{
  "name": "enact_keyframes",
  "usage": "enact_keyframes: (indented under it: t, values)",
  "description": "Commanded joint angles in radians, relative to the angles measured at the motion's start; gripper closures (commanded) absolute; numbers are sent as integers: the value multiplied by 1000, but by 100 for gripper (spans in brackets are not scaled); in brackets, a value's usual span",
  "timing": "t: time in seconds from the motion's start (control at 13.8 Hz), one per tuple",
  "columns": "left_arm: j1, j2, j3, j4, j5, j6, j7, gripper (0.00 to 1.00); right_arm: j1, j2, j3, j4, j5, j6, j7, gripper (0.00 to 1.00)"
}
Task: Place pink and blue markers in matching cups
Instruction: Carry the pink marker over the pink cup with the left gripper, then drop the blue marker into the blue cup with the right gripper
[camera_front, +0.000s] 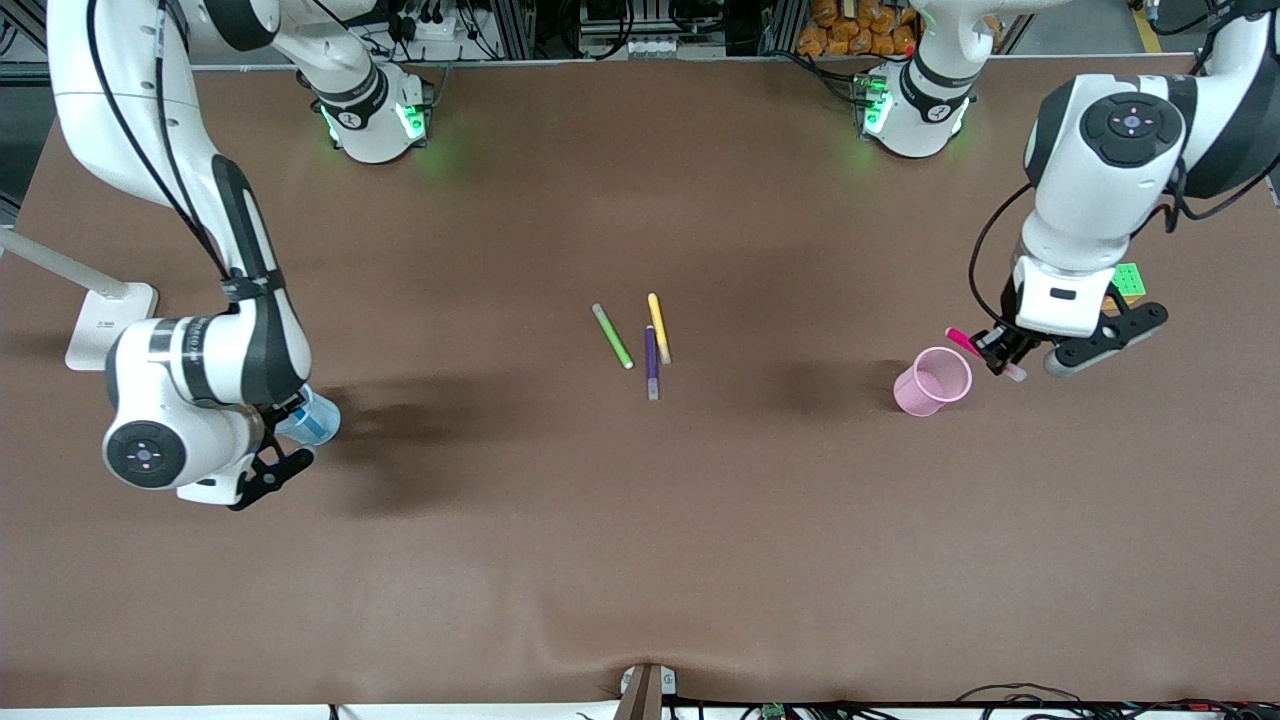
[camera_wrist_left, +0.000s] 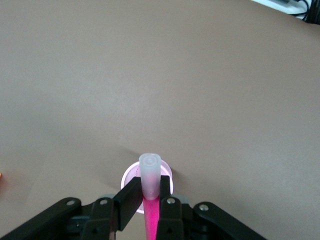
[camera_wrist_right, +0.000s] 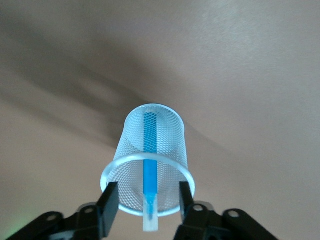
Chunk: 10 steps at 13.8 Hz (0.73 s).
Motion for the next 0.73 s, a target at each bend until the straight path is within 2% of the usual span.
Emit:
enact_keyframes:
  t: [0.0,0.22,0.44,0.65]
  values:
    - [10,-54,-16,-97,16,59,-50,100,-30,-74,13,-13,53,-13,2,0]
    - [12,-57,-18,-137,72,91,-85,100,-27,-139,13,-16,66,-37,3,0]
    - [12,-48,-22,-174,155,135,-166,100,-26,-205,13,-16,67,-92,86,0]
    - [59,-45,-22,-225,213,249,-176,100,-26,-270,16,-19,70,-125,164,0]
